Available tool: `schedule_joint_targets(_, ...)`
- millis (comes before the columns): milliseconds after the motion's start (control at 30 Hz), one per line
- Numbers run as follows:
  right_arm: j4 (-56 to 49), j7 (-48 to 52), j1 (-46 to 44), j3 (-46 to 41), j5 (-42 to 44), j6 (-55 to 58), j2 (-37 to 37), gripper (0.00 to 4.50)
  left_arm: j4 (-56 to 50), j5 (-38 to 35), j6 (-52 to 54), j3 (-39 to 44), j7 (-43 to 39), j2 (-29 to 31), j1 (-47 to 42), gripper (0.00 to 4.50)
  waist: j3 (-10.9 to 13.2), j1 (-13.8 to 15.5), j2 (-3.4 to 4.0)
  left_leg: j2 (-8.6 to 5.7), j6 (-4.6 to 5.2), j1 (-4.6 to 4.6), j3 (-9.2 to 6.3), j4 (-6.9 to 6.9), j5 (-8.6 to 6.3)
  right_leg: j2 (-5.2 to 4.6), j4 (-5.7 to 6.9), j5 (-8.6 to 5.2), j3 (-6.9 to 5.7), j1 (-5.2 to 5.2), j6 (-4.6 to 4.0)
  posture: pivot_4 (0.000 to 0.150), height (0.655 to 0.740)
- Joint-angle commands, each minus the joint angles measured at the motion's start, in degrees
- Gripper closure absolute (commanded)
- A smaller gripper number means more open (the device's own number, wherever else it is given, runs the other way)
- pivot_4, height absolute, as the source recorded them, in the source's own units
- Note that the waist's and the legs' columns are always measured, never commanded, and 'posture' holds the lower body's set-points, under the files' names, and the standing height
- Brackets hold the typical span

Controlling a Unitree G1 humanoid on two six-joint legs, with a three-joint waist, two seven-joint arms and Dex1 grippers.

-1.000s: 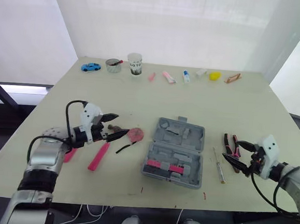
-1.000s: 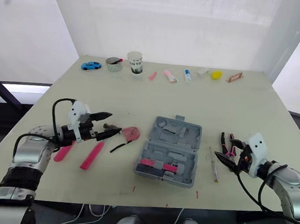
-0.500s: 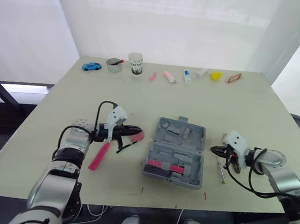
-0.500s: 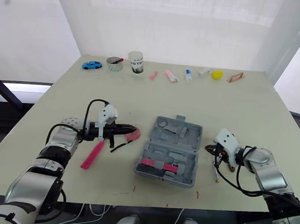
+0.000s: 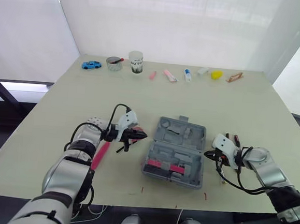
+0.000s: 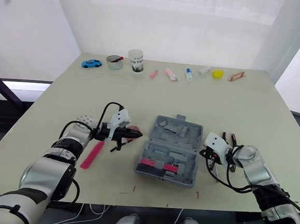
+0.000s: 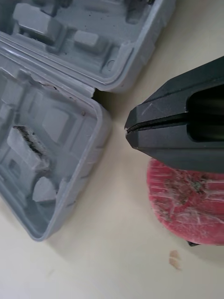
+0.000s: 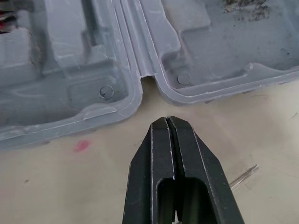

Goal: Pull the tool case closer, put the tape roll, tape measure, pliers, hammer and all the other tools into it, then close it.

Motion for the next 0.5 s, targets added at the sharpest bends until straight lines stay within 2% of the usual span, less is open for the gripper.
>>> schedule_joint_targets(33, 0.11, -0.24, -1.21, -0.21, -0.74, -1.42, 0.46, 4.50, 0.49, 0.68, -0.80, 0.18, -0.96, 0.56, -1.42, 4.48, 0.00, 0.00, 0.00, 0.00, 0.00, -0.01, -0.01, 0.00, 0.00, 0.00, 0.01, 0.00, -0.01, 0.00, 0.00, 0.150, 0.7400)
schedule_joint_targets(500, 0.50, -0.47, -0.83, -0.60, -1.24, -1.96, 1.74, 4.50, 2.23, 5.23, -0.61, -1.45, 1.01, -1.00, -2.40, 4.48, 0.00, -0.02, 0.00, -0.02, 0.00, 0.03, -0.10, 0.34, 0.00, 0.00, 0.52, -0.01, -0.04, 0.00, -0.01, 0.150, 0.7400)
